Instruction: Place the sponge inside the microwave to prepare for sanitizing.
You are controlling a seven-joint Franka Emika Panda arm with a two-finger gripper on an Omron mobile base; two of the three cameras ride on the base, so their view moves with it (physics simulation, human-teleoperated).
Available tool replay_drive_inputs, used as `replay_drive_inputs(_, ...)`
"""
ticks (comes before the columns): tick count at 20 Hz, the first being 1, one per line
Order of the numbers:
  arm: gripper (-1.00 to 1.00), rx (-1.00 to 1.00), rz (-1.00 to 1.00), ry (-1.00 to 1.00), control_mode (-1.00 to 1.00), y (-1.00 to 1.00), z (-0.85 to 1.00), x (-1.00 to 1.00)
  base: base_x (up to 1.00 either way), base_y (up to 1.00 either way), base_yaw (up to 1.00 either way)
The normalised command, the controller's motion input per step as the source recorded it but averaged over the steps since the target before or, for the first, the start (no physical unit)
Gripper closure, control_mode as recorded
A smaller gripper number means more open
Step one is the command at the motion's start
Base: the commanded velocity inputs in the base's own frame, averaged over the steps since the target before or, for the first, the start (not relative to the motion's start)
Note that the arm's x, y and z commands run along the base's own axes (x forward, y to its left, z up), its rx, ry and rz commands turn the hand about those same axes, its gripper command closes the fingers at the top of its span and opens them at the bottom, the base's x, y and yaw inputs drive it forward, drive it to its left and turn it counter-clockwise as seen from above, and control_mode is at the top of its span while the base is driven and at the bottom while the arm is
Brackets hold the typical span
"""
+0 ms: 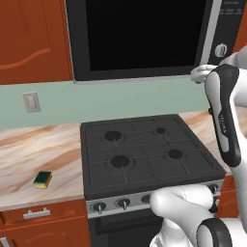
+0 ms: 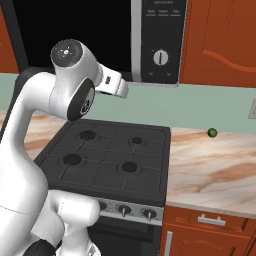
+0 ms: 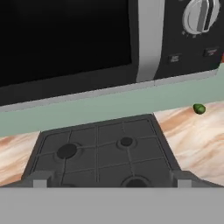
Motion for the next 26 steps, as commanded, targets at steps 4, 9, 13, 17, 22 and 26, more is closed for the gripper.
replay_drive_inputs(4, -1.0, -0.13, 0.01, -0.14, -1.0, -0.29, 0.31, 0.0, 0.0, 0.0, 0.0)
replay_drive_inputs(9, -1.0, -0.1, 0.0, -0.09, -1.0, -0.26, 0.28, 0.09, 0.0, 0.0, 0.0)
replay_drive_inputs(13, -1.0, -0.03, 0.0, -0.01, -1.0, -0.19, 0.28, 0.31, 0.0, 0.0, 0.0)
replay_drive_inputs(17, -1.0, 0.0, 0.0, 0.02, -1.0, -0.17, 0.32, 0.36, 0.0, 0.0, 0.0)
replay_drive_inputs(22, -1.0, 0.0, 0.0, 0.03, -1.0, -0.08, 0.37, 0.36, 0.0, 0.0, 0.0)
replay_drive_inputs(26, -1.0, 0.02, 0.0, 0.0, -1.0, -0.02, 0.25, 0.39, 0.0, 0.0, 0.0)
